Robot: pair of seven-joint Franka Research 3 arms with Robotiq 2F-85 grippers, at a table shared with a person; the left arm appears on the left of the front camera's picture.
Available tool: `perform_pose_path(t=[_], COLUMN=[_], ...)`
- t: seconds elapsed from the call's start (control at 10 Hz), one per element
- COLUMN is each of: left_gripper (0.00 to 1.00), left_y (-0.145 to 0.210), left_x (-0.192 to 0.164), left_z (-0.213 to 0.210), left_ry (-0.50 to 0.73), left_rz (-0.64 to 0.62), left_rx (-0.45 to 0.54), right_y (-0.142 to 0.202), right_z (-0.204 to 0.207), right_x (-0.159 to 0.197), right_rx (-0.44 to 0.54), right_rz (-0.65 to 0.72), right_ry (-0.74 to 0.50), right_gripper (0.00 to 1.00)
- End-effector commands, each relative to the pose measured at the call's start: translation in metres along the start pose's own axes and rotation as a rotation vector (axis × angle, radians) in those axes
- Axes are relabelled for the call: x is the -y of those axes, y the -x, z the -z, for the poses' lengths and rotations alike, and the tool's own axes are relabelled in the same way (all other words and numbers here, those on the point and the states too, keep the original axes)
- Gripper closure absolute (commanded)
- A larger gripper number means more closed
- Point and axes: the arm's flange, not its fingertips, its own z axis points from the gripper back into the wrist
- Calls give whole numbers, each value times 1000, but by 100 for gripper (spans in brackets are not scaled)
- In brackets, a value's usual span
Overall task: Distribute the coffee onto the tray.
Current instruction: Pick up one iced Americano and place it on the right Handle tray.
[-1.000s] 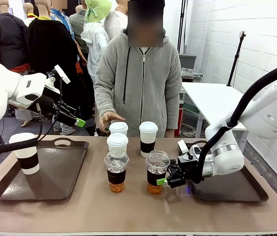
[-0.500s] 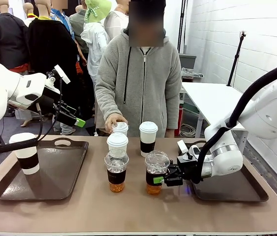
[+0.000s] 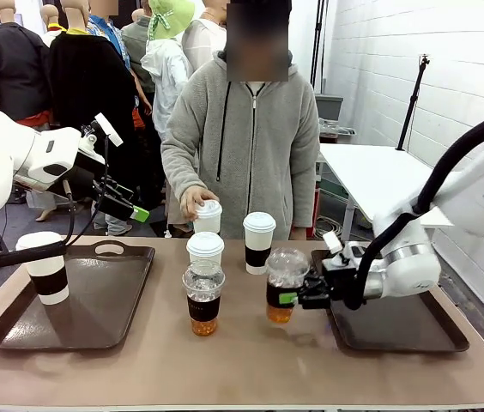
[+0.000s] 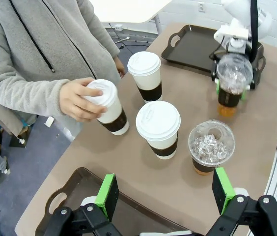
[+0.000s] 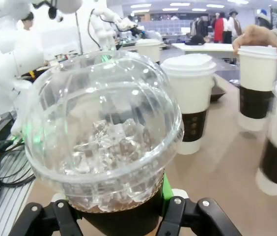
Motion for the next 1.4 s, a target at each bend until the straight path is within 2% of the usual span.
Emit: perform_pose_path(t=[0.0,0.2,0.5,0.7,0.8,1.3], left_gripper=[0,0,0,0,0,0], left_y=[2,2,2,2,2,2], left_x=[-2,-2,-2,-2,-2,-2], left_z=[1,1,1,1,1,1], left_ry=[6,6,6,6,6,6], left_rz=[-1,-1,-1,-1,-1,-1], left_rx=[0,0,0,0,0,0], right_y=[-42,-61,-68,-63,-64,-55], right_z=[-43,-90,-140,-150,-143,-152], right_x=[-4,3,22,30,22,25], right_rx=[-8,-24,-92,-89,-90,-107], right_rz=[50,69,53,47,25,53], right_ry=[64,99,148,171,171,180], right_gripper=[33,33,33,33,33,33])
